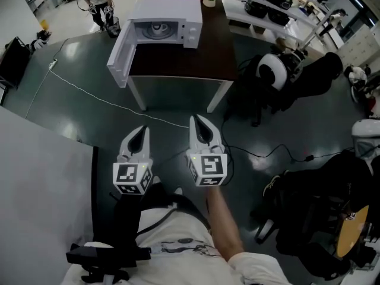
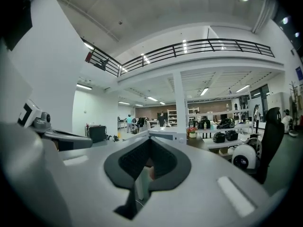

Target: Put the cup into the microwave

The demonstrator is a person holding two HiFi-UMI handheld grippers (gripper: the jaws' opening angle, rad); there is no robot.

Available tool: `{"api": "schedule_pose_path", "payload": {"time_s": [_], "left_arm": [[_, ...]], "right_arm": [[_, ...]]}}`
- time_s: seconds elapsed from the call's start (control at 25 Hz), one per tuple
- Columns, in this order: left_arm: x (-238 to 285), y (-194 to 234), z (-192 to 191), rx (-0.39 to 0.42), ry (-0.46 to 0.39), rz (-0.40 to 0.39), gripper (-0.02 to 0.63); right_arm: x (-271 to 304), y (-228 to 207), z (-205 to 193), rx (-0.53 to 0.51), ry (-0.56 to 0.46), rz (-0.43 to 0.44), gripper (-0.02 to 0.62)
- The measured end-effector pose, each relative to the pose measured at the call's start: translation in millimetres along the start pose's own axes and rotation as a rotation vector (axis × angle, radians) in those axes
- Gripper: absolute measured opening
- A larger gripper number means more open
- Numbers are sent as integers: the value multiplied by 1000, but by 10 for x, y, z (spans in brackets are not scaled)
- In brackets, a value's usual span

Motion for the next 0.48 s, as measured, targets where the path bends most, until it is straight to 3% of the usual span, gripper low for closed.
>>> {"api": "schedule_pose_path", "payload": {"time_s": [0.24,0.48], "left_arm": [[-130,-75,213,12,-64,-4,-2],[-204,-64,210,10,-80,-20,-2]], "right_arm": [[-290,-3,184,51,-50,-25,0],[-397,-31,136,66,-37,-26,0]]}}
Point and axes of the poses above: the fingertips, and each gripper's own axes: x forward along the fingers, y to its left, z out of its top, the point moved 3 cm from there along -x, backward along the fingers, and after that the axes turned 1 degree about -x, right-handed, at the moved point
